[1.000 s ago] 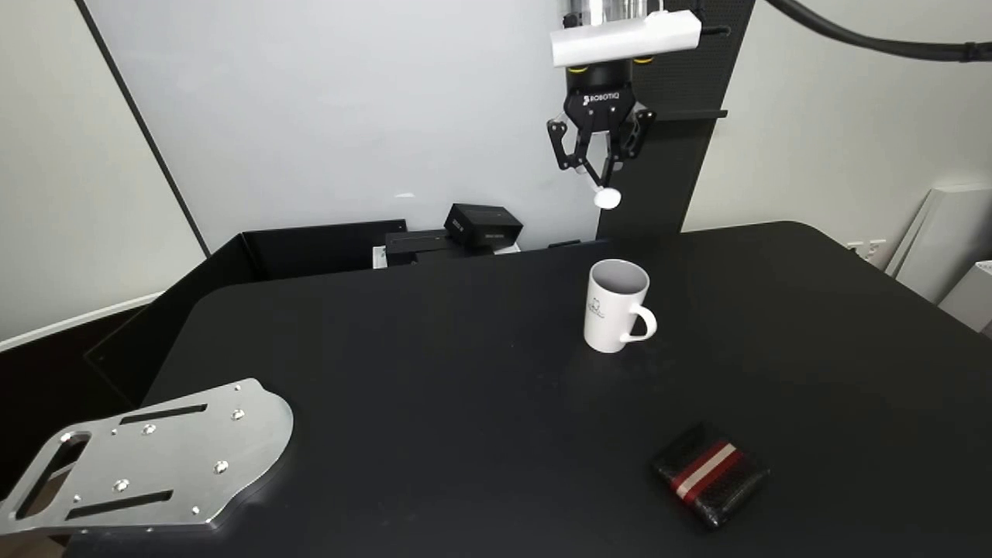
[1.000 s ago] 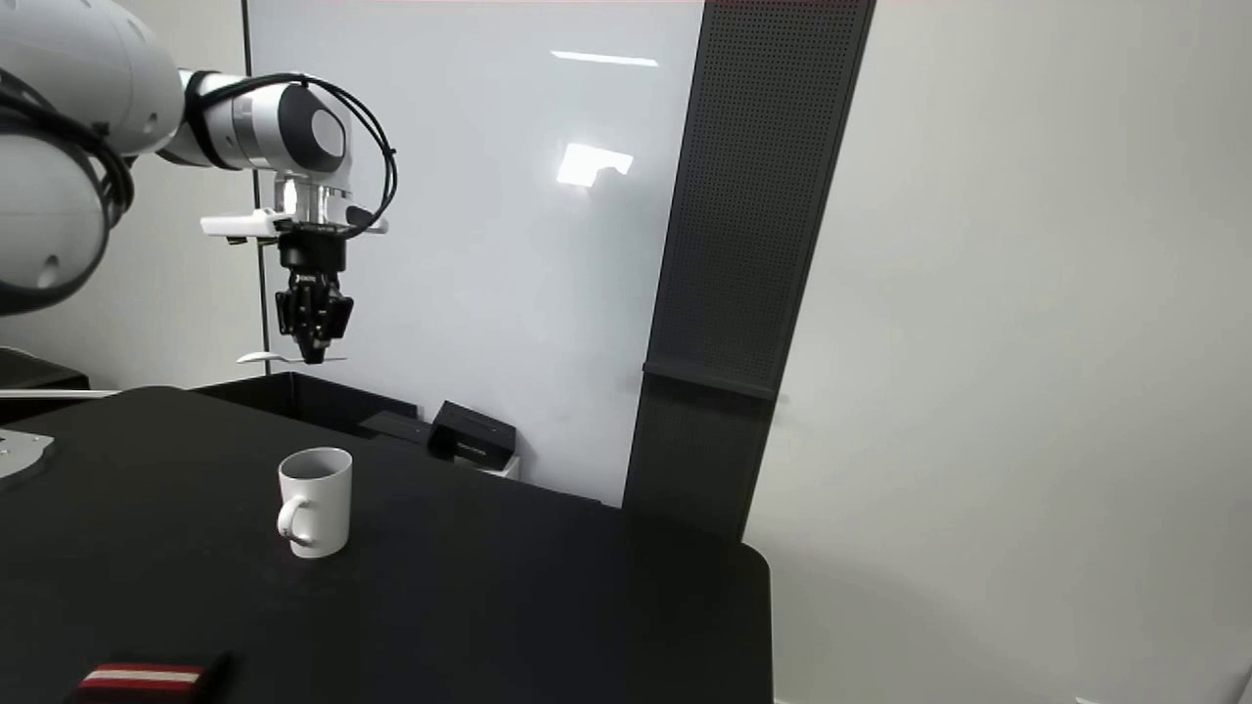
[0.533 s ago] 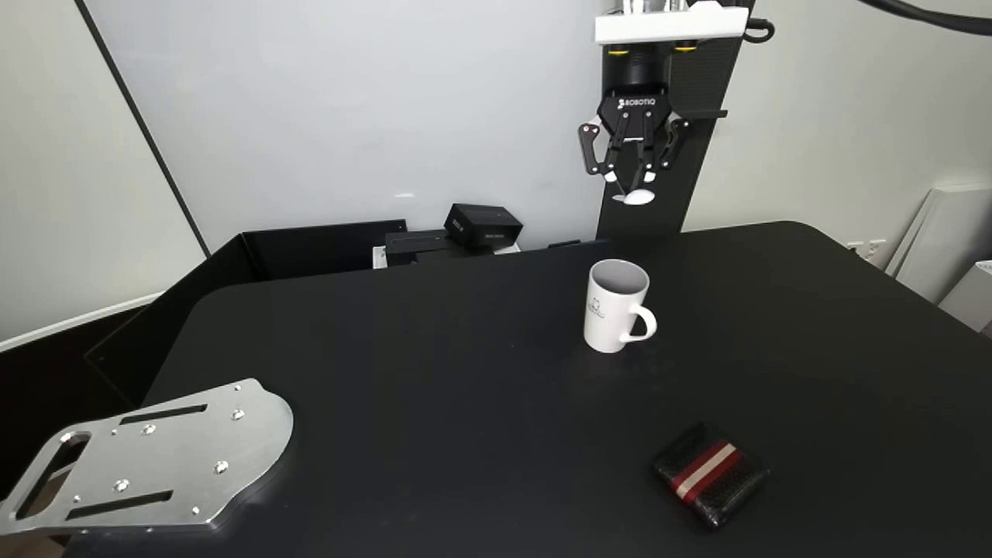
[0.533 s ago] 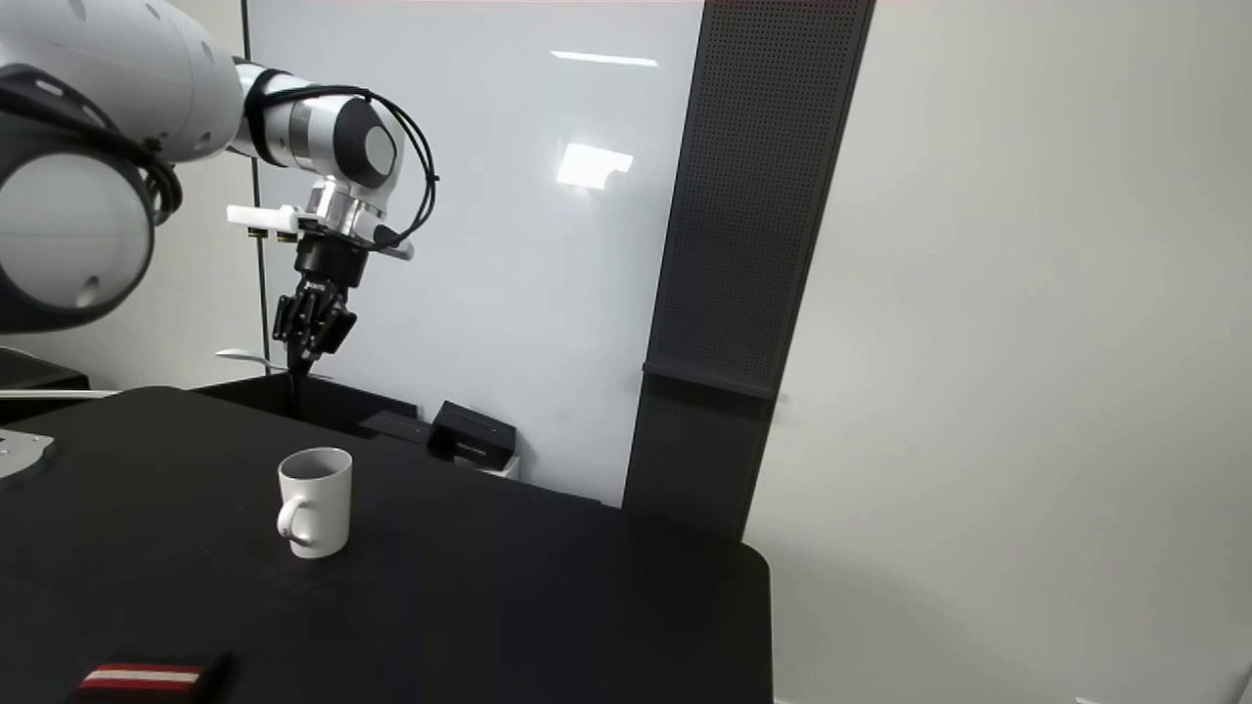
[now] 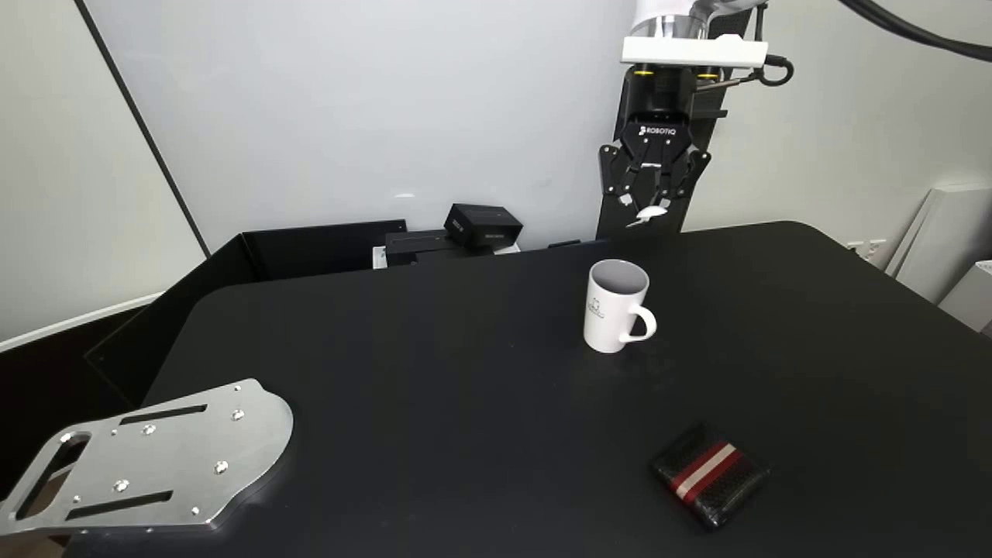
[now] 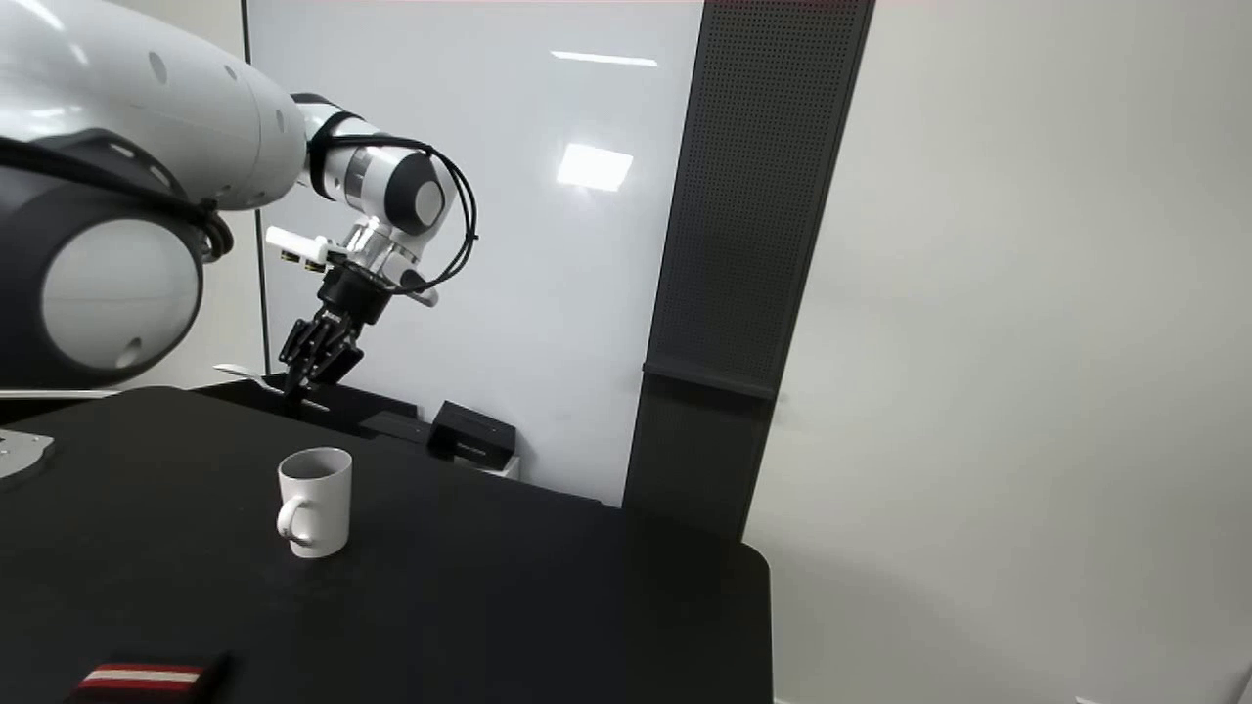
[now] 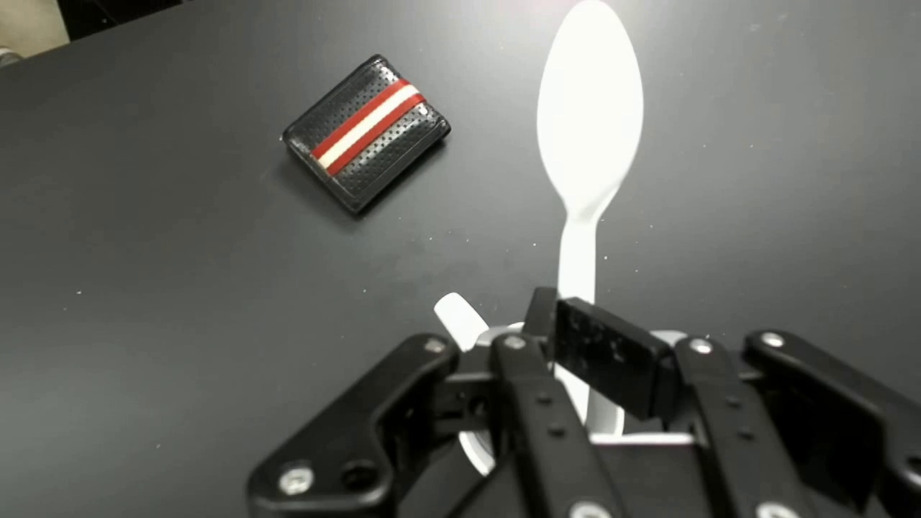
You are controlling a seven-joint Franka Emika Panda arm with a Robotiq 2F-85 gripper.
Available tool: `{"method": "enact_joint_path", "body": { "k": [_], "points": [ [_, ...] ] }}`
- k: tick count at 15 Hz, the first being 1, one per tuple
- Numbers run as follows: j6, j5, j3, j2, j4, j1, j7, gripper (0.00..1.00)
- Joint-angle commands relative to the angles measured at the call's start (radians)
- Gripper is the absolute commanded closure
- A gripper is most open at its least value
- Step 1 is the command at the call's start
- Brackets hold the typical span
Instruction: Put the spoon in the mug
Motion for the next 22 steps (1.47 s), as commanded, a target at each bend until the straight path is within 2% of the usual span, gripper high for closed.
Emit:
{"method": "enact_joint_path", "body": {
  "k": [1, 8, 9, 11, 12, 13, 14, 22],
  "points": [
    [0.013, 0.061, 0.032, 0.007, -0.021, -0.020, 0.073, 0.98],
    [0.073, 0.147, 0.044, 0.037, -0.049, -0.039, 0.127, 0.98],
    [0.052, 0.145, 0.063, 0.079, 0.015, -0.045, 0.146, 0.98],
    [0.055, 0.153, 0.072, 0.092, 0.016, -0.054, 0.161, 0.98],
    [0.081, 0.167, 0.059, 0.062, -0.047, -0.058, 0.155, 0.98],
    [0.086, 0.171, 0.061, 0.067, -0.047, -0.063, 0.157, 0.98],
    [0.067, 0.164, 0.077, 0.106, 0.015, -0.070, 0.172, 0.98],
    [0.083, 0.194, 0.111, 0.152, 0.020, -0.119, 0.203, 0.98]
  ]
}}
